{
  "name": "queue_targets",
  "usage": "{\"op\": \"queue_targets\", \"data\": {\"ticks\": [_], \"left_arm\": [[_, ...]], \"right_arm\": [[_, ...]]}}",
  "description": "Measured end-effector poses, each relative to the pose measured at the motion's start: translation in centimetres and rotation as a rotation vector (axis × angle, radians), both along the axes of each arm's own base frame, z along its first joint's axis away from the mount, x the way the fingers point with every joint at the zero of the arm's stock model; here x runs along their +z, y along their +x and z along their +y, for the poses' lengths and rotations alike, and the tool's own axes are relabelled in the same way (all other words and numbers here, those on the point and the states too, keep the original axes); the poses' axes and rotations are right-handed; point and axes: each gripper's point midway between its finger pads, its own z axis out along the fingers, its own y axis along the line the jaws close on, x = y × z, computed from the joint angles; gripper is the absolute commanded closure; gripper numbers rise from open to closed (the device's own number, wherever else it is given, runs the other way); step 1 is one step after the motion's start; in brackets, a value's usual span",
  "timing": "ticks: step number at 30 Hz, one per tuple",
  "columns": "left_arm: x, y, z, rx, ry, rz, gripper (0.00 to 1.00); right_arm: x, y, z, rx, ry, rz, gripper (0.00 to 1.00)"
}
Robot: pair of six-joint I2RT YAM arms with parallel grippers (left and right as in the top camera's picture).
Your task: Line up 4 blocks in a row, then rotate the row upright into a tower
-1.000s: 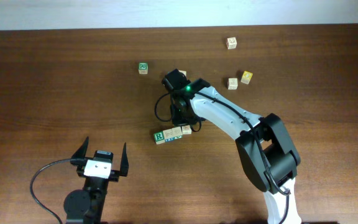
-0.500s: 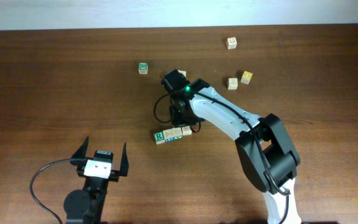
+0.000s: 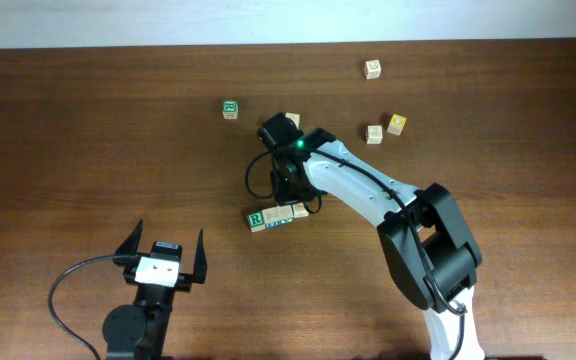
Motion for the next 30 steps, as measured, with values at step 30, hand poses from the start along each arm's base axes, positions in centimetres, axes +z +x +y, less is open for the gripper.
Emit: {"op": "queue_targets", "data": {"ticks": [30], "left_arm": [[0.0,0.0,0.0,0.0,0.0,0.0,0.01]], "right_arm": [[2.2,2.0,0.1,0.018,0.024,-0.041,0.87]]}}
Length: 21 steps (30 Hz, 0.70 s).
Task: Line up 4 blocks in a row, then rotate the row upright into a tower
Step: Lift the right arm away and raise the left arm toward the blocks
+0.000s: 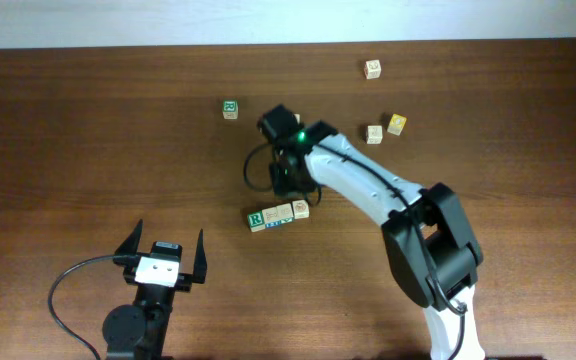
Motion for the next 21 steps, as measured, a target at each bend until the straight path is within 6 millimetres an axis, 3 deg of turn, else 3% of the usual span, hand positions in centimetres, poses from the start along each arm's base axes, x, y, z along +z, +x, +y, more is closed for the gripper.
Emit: {"op": "queue_targets", "data": {"ticks": [4,7,12,15,21], "left_arm": [[0.0,0.0,0.0,0.0,0.0,0.0,0.01],[0.0,0.0,0.0,0.001,0.0,0.0,0.01],[0.0,0.0,0.1,0.003,0.001,0.001,0.01],[0.0,0.0,0.1,0.003,0.0,0.001,0.01],[0.0,0.0,0.1,0.003,0.001,0.001,0.01]], "right_arm": [[6.6,3.5,-1.0,-0.045,0.045,-0.074,0.87],[12.9,3.7,-2.2,-0.029,0.079,-0.084,0.86],[22.4,2.4,-2.0,0.033,0.178,-0.189,0.85],[27.1,1.2,-2.4,0.05,0.229,-0.266,0.85],[33.1,-1.4,-3.3,0.083,0.31,-0.387,0.82]]}}
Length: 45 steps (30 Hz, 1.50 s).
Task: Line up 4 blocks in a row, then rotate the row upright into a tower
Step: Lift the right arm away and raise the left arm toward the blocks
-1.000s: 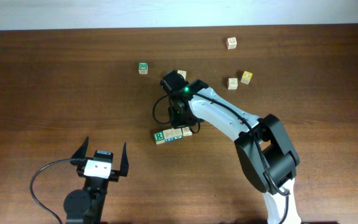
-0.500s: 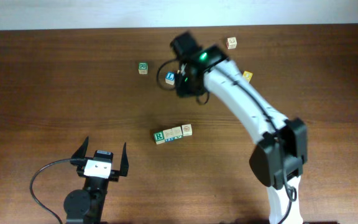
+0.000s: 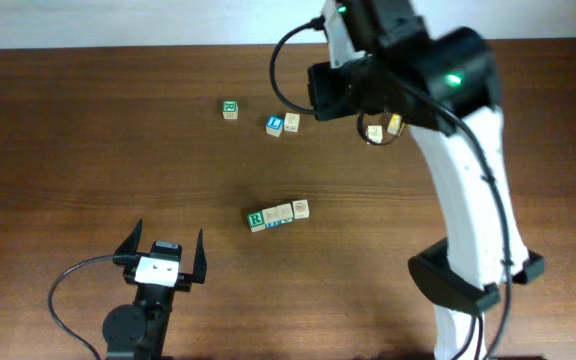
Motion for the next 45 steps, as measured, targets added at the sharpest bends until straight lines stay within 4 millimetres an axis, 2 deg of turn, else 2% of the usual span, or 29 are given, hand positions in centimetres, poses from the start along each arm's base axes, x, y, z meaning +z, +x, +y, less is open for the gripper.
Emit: {"op": "queue_targets", "data": {"ticks": [3,6,8,10,12,14,17,20,21,22,24,27,29,31,33,37,40,42,45], "left_arm": [[0.0,0.0,0.0,0.0,0.0,0.0,0.01],[0.0,0.0,0.0,0.001,0.0,0.0,0.01],[0.0,0.0,0.0,0.003,0.0,0.0,0.01],[0.0,0.0,0.1,0.003,0.0,0.0,0.01],[0.0,0.0,0.1,0.003,0.0,0.0,0.01],[0.0,0.0,0.1,0.003,0.0,0.0,0.01],[0.4,0.0,-0.2,-0.01,-0.007,-0.017,0.01],[0.7,-0.1,-1.2,-0.067,-0.04,-0.023,0.01],[0.4,-0.2,-1.4,-0.081,-0.063,-0.007,0.01],[-0.1,-0.3,-1.7,-0.091,-0.103,0.026,0.01],[-0.6,-0.5,-2.0,-0.103,-0.151,0.082,0.01],[-1.6,-0.9,-2.6,-0.122,-0.215,0.206,0.01],[-1.2,-0.8,-2.8,-0.126,-0.239,0.251,0.01],[0.4,-0.3,-3.1,-0.134,-0.256,0.284,0.01],[2.6,0.9,-3.4,-0.138,-0.272,0.337,0.01],[5.0,4.1,-4.2,-0.155,-0.296,0.502,0.01],[4.5,6.7,-4.7,-0.152,-0.318,0.681,0.01],[3.7,7.5,-4.9,-0.141,-0.33,0.803,0.01],[2.8,10.2,-5.2,-0.131,-0.34,0.908,0.01]], "right_arm": [[2.5,-1.6,-0.7,0.011,0.034,-0.051,0.82],[5.4,-4.3,-2.1,0.016,0.065,-0.105,0.81],[6.8,-6.5,-3.5,0.011,0.07,-0.13,0.72],[7.3,-8.7,-5.5,-0.016,0.041,-0.143,0.69],[6.8,-10.1,-7.4,-0.063,0.003,-0.135,0.7],[5.4,-11.0,-9.5,-0.125,-0.048,-0.102,0.76],[1.8,-10.6,-11.2,-0.189,-0.124,0.001,0.82],[-4.4,-7.7,-11.0,-0.218,-0.185,0.137,0.83],[-5.4,-7.2,-10.9,-0.217,-0.192,0.157,0.83],[-8.6,-6.3,-10.5,-0.206,-0.209,0.225,0.83],[-11.2,-4.9,-9.8,-0.196,-0.182,0.243,0.83],[-14.8,-4.6,-10.3,-0.205,-0.16,0.312,0.83],[-15.9,-4.2,-10.5,-0.214,-0.138,0.326,0.83],[-17.0,-3.6,-10.6,-0.22,-0.114,0.324,0.83],[-17.3,-3.4,-10.6,-0.218,-0.105,0.324,0.83],[-17.3,-3.2,-10.3,-0.21,-0.092,0.317,0.87],[-17.7,-3.0,-10.1,-0.205,-0.089,0.326,0.89],[-18.2,-2.9,-9.9,-0.201,-0.089,0.34,0.9],[-19.6,-2.1,-9.1,-0.183,-0.067,0.368,0.9]]}}
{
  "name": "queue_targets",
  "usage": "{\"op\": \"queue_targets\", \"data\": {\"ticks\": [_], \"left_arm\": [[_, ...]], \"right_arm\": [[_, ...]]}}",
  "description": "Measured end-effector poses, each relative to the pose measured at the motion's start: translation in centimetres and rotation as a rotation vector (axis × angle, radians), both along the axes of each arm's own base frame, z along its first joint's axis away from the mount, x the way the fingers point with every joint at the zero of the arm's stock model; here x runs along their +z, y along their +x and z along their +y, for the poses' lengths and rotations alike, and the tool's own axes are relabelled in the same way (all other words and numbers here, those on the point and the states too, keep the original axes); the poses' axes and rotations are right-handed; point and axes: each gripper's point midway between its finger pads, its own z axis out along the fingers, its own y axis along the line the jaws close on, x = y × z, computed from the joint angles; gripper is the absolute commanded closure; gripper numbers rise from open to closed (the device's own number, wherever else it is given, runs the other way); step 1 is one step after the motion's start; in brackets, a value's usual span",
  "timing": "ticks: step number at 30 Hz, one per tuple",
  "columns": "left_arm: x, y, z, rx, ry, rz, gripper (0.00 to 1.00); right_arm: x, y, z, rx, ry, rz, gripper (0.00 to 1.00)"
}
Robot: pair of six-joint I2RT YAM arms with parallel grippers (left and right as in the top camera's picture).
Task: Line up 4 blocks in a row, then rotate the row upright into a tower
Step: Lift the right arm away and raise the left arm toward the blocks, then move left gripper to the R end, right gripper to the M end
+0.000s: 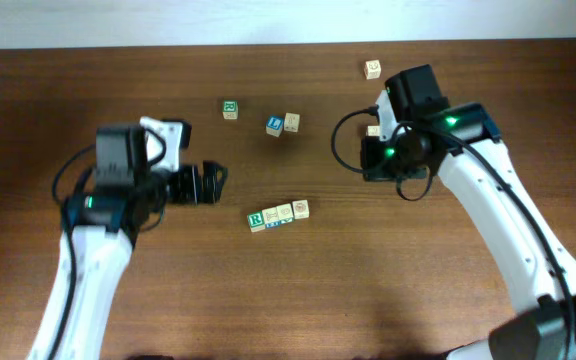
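Three lettered blocks form a row at the table's middle: a green R block [256, 219], a pale block [283, 213] and a tan block [301, 208]. Farther back lie a green block [230, 108], a blue block [275, 125] touching a tan one [292, 121], and one lone block [372, 68]. My left gripper [213, 182] points right, above and left of the row, holding nothing that I can see. My right gripper [395, 160] hangs over the back right, its fingers hidden under the wrist. A block [372, 130] peeks out beside it.
The wooden table [528, 110] ends at a pale wall along the back. Black cables loop off both wrists. My right arm's white links run down to the front right corner, and my left arm runs down to the front left.
My left arm has left its parked spot at the front edge and now reaches over the table, left of the row. My right arm has come lower over the back-right blocks.
My right gripper was down at the three-block row, then slightly farther back above it. Later it was raised high over the back blocks, the blue block showing beside the tan one. My left gripper stayed parked open until now.
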Motion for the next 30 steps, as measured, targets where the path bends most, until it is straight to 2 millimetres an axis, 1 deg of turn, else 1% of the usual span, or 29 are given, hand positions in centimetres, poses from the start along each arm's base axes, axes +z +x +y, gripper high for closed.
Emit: {"op": "queue_targets", "data": {"ticks": [1,2,3,4,5,6,7,9,10,13,15,16,18,20,23,30], "left_arm": [[-0.6,0.6,-0.2,-0.005,-0.007,0.025,0.01],[-1.1,0.8,-0.3,-0.01,-0.014,0.045,0.01],[-2.1,0.5,-0.8,-0.027,-0.041,0.096,0.01],[-2.8,0.3,-1.2,-0.04,-0.061,0.133,0.06],[-3.5,0.0,-1.6,-0.051,-0.079,0.168,0.16],[-4.0,-0.1,-1.8,-0.056,-0.095,0.193,0.34],[-4.7,-0.3,-2.0,-0.063,-0.104,0.221,0.35],[-5.9,-0.8,-1.8,-0.044,-0.099,0.283,0.34],[-6.4,-1.1,-1.6,-0.028,-0.092,0.311,0.33],[-8.0,-2.0,0.5,0.107,-0.03,0.412,0.32],[-8.5,-2.3,1.8,0.18,0.007,0.443,0.32],[-8.7,-2.3,2.5,0.221,0.027,0.451,0.34],[-8.8,-2.3,3.1,0.257,0.045,0.456,0.36],[-8.9,-2.3,3.5,0.281,0.06,0.459,0.37],[-9.0,-2.3,3.8,0.298,0.07,0.46,0.37],[-9.0,-2.3,4.0,0.33,0.066,0.468,0.34]], "right_arm": [[-0.5,0.3,0.4,0.005,0.012,0.011,0.91],[-1.2,0.7,0.8,0.012,0.029,0.023,0.91],[-2.0,1.0,1.3,0.019,0.045,0.044,0.91],[-2.7,1.1,1.5,0.022,0.053,0.061,0.91],[-3.5,1.2,1.8,0.026,0.061,0.085,0.92],[-4.3,1.3,2.1,0.028,0.067,0.107,0.93],[-5.5,1.3,2.3,0.031,0.071,0.143,0.93],[-7.2,1.2,2.5,0.032,0.069,0.189,0.93],[-8.4,1.2,2.6,0.033,0.067,0.221,0.93],[-10.0,1.5,3.0,0.039,0.065,0.244,0.93],[-10.8,1.7,3.4,0.051,0.064,0.245,0.93],[-11.3,1.7,3.8,0.062,0.062,0.246,0.93],[-12.0,1.7,4.9,0.089,0.059,0.246,0.93],[-12.8,1.6,6.0,0.118,0.057,0.241,0.93],[-13.4,1.4,7.3,0.147,0.056,0.235,0.93],[-14.8,1.9,7.9,0.159,0.053,0.201,0.93]]}}
